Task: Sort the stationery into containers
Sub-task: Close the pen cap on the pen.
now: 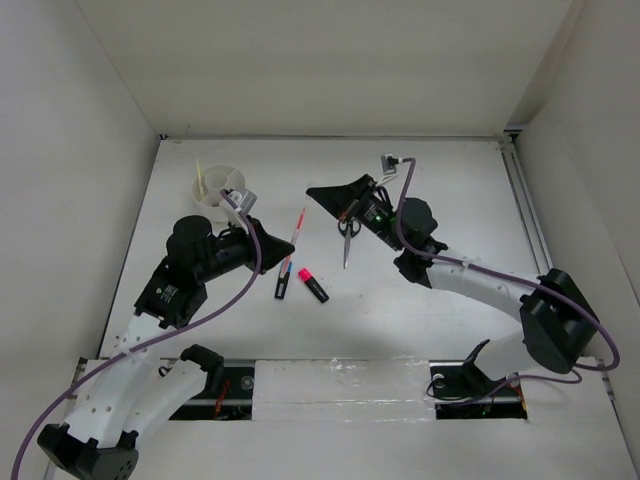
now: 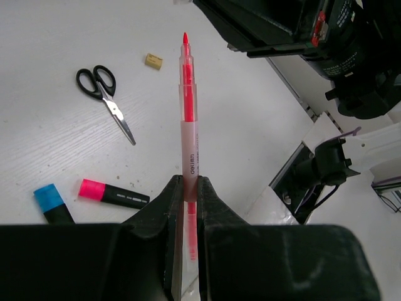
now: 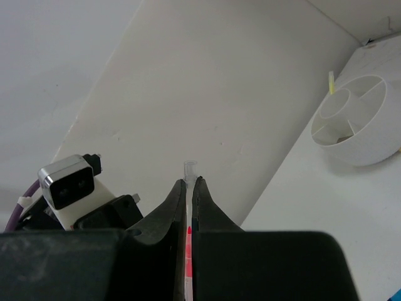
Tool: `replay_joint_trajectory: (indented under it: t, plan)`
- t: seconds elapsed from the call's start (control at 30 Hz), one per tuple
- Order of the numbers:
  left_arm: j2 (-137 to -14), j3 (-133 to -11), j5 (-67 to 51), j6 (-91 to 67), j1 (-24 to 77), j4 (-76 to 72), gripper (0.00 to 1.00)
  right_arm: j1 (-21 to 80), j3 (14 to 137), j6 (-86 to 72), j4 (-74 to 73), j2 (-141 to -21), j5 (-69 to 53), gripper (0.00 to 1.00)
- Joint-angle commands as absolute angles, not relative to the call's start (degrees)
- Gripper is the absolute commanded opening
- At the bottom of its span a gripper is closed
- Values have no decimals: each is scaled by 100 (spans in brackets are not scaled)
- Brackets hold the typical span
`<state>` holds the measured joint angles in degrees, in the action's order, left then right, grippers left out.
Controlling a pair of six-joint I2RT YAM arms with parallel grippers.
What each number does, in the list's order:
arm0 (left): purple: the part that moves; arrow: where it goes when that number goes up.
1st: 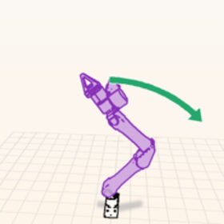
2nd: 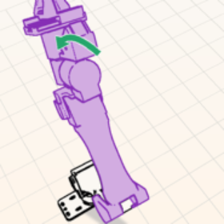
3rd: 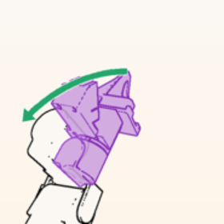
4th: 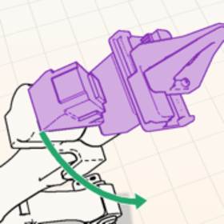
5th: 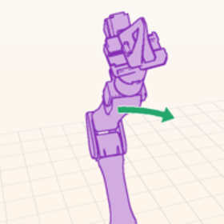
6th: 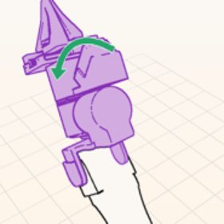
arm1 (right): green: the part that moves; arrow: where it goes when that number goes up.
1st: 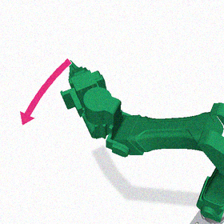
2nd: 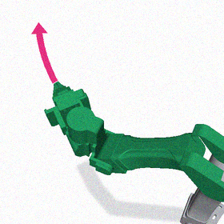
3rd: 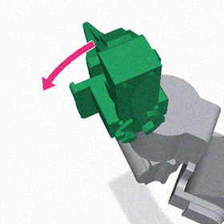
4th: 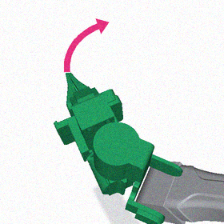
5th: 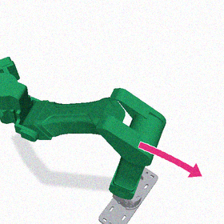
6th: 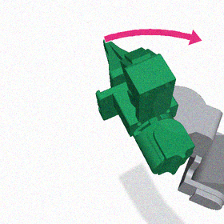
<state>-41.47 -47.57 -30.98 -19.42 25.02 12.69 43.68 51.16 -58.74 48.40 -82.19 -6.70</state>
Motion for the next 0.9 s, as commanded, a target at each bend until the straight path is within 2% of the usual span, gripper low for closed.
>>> replay_joint_trajectory:
  t: [0.0, 0.87]
  plan:
    - [-4140, -4790, -3146, -1863, 2487, 1063, 0, 4491, 5133, -5915, 5344, -8306, -800, 0]
    - [-4140, -4843, -3041, -1863, 2487, 1063, 0, 4518, 5133, -5968, 5317, -8253, -624, 0]
